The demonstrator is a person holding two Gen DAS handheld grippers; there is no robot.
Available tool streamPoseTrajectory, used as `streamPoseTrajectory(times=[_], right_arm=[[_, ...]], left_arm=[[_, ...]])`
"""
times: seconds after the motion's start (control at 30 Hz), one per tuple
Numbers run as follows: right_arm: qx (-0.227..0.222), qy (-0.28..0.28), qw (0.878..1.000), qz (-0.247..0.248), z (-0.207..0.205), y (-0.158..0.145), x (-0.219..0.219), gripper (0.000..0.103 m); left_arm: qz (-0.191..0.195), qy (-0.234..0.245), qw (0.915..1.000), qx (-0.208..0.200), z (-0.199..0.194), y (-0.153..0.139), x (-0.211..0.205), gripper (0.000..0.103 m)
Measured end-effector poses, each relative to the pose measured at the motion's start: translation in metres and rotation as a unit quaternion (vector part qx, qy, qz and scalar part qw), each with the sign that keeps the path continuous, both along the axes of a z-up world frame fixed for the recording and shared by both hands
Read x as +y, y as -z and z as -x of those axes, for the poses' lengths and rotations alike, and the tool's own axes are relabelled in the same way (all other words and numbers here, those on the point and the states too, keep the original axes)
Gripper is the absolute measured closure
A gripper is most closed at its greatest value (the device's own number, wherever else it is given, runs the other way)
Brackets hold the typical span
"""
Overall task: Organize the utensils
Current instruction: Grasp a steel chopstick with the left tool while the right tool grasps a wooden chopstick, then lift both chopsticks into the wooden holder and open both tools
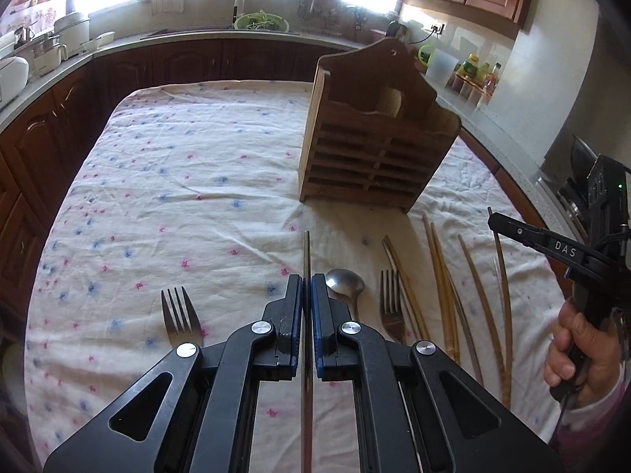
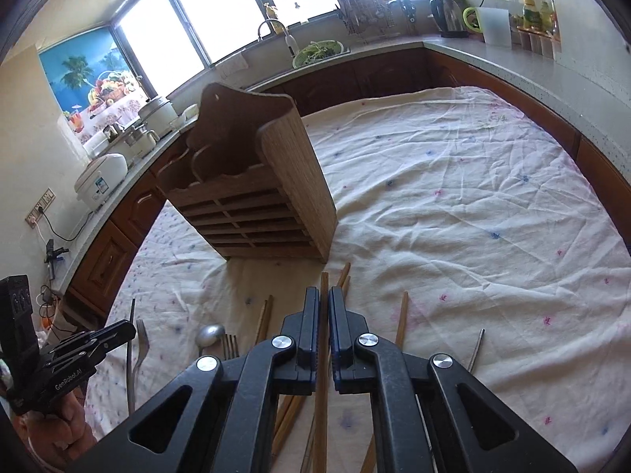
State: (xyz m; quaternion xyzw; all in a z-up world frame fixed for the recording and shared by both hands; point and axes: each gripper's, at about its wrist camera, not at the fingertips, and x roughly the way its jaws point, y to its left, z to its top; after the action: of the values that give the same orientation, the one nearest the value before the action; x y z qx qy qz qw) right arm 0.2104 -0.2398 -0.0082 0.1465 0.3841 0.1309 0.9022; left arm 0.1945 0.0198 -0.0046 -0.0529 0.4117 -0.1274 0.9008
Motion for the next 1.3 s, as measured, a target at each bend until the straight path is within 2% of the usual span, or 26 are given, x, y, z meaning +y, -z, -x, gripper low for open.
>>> streamPoseTrajectory(times=[0.27,0.57,0.73,1.03,1.3], right_arm=[[-0.054,-0.011,0.998,-0.010,0.029,-0.046,0.003,0.098],[-0.114,-0.012,0.993,-0.026,0.051,-0.093,0.000,0.098],[-0.141,-0.009,0.990,-0.027,0.052,-0.113,-0.002,0.099],[-0.169,-0.002,0.985,-0.033,0.041,-0.131,-0.004,0.099],[-0.209,0.016,0.977,-0.044,0.020,-0.166,-0.013,0.098]], left_arm=[[0.032,0.000,0.9982,-0.051,0.031,-0.042,0.014,0.099],[0.061,-0.010,0.9931,-0.100,0.052,-0.073,0.029,0.099],[0.068,-0.016,0.9906,-0.118,0.050,-0.084,0.035,0.099],[0.078,-0.019,0.9860,-0.146,0.038,-0.104,0.036,0.099],[0.101,-0.017,0.9735,-0.204,0.014,-0.145,0.032,0.099]])
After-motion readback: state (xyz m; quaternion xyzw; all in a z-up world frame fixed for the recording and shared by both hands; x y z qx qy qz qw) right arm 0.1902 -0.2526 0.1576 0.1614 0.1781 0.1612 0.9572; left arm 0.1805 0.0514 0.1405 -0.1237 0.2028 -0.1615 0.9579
